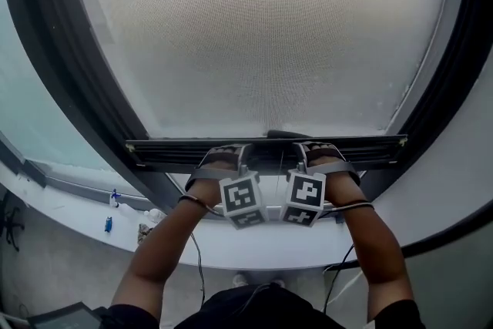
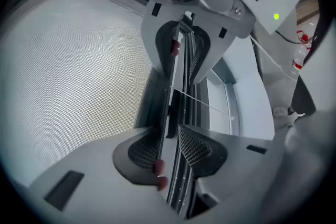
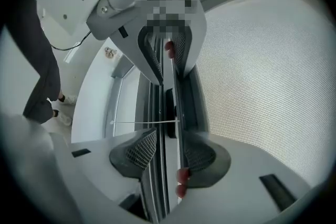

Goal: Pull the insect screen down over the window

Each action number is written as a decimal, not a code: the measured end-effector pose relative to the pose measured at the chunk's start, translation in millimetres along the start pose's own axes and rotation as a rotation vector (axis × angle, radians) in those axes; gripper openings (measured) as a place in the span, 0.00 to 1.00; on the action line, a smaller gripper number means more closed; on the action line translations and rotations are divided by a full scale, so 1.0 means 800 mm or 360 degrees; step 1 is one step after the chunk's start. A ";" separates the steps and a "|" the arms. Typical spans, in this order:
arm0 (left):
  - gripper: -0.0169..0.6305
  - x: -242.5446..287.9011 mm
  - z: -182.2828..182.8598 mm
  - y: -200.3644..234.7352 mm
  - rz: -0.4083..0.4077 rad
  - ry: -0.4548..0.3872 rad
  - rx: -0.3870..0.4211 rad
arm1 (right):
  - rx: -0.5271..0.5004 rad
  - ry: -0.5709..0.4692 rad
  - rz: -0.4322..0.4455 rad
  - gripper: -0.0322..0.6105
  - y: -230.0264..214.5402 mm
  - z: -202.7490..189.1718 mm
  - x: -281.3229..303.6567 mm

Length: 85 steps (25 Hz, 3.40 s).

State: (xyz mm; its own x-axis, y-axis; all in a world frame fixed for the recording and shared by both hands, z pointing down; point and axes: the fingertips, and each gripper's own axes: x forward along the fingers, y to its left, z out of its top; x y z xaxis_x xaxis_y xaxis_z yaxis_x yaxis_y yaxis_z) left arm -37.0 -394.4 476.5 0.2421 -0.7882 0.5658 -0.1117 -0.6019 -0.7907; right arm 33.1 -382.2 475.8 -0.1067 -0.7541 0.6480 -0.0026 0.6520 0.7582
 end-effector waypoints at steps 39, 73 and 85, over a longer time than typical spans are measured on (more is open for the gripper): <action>0.21 0.038 -0.006 -0.055 -0.0054 -0.0087 -0.0206 | 0.0158 -0.0099 -0.0002 0.31 0.052 0.008 0.050; 0.21 0.044 -0.006 -0.062 -0.0093 -0.0062 -0.0194 | 0.0208 -0.0125 -0.0004 0.31 0.055 0.008 0.055; 0.20 0.052 -0.005 -0.058 -0.0093 -0.0012 -0.0175 | 0.0089 -0.0054 0.0004 0.30 0.051 0.003 0.062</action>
State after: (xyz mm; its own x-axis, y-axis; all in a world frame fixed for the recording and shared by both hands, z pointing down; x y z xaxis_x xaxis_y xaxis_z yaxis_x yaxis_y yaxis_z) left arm -25.9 -399.6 537.5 0.2586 -0.7507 0.6080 -0.2022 -0.6575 -0.7258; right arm 25.1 -393.1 538.6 -0.1405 -0.7501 0.6463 -0.0580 0.6579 0.7509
